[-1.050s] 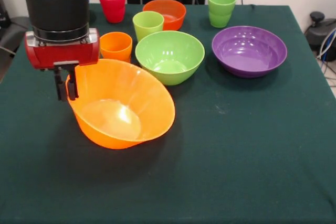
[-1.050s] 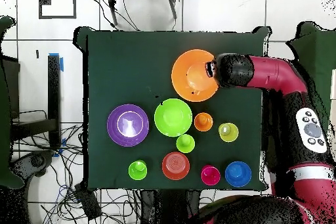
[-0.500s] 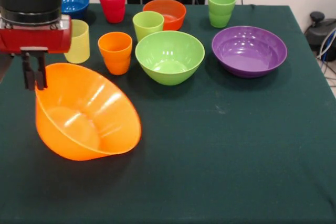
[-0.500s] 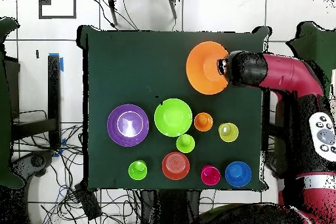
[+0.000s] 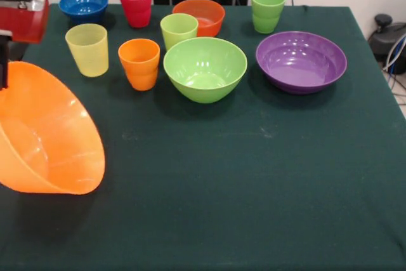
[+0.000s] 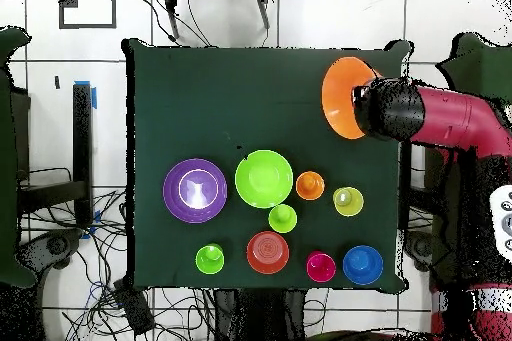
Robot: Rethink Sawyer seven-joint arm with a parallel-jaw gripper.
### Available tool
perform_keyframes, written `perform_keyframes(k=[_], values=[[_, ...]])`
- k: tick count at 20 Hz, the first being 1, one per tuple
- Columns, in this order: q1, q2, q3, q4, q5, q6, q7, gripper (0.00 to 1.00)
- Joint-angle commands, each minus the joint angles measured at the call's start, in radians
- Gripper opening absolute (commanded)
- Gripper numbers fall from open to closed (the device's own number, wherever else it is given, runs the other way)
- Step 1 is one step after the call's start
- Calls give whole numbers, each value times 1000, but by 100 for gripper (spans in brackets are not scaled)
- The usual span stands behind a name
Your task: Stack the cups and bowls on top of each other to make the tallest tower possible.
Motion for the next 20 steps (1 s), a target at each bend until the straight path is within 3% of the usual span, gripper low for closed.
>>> perform_keyframes(k=[1,9,20], values=[[99,-30,-89,95,-30,-119,252,0],[205,-16,-210,119,-27,-219,389,0],[319,78,-353,95,-31,-370,539,0]])
